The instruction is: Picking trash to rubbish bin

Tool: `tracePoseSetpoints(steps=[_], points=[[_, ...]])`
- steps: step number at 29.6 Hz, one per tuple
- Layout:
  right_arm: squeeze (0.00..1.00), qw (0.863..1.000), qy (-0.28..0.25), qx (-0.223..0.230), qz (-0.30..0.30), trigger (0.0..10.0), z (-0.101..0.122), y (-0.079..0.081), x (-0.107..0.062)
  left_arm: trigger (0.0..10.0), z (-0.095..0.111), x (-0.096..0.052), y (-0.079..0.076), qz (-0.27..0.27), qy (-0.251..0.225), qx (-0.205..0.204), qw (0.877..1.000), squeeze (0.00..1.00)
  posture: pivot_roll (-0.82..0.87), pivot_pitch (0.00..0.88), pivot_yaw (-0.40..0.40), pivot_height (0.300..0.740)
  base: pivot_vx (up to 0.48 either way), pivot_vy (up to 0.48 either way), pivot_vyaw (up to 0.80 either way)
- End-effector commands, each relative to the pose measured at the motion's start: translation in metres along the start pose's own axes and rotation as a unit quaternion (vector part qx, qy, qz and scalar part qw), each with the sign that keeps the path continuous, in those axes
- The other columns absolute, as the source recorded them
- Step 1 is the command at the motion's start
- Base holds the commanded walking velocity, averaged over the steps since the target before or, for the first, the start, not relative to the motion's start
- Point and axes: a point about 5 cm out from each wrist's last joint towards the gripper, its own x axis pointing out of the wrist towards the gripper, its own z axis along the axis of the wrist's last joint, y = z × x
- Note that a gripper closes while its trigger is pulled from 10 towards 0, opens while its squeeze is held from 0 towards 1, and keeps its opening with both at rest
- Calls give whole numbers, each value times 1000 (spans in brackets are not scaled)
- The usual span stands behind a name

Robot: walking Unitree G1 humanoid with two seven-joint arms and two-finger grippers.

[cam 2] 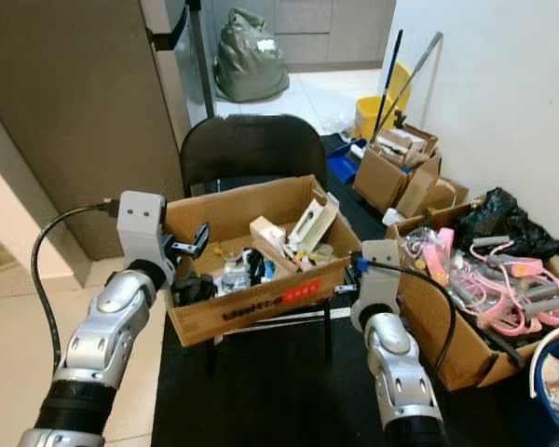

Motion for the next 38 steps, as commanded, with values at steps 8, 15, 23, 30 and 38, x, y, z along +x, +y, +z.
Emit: tracePoseSetpoints(steps=[8, 15, 23, 30, 38], points=[[0, 1000, 5, 4, -2, 10000, -3, -2, -2, 10000, -5, -2, -1, -1, 12, -1, 1000, 0, -45, 102, -5, 740, 363, 0, 0], [0, 1000, 4, 3, -1, 10000, -2, -2, 0, 10000, -5, -1, -1, -1, 12, -2, 1000, 0, -45, 99, -6, 740, 355, 0, 0], [0, 1000, 3, 3, -1, 10000, 0, -3, 2, 10000, -4, 0, -1, -1, 11, -2, 1000, 0, -47, 92, -4, 740, 351, 0, 0], [0, 1000, 3, 2, 3, 10000, 0, 0, 3, 10000, -16, -1, -9, -45, 50, 37, 997, 0, -45, 88, -4, 740, 180, 0, 0], [0, 1000, -2, 0, 10, 10000, 3, 2, 6, 10000, -18, -7, -11, -90, 64, 48, 993, 0, -42, 83, -13, 740, 0, 0, 0]])
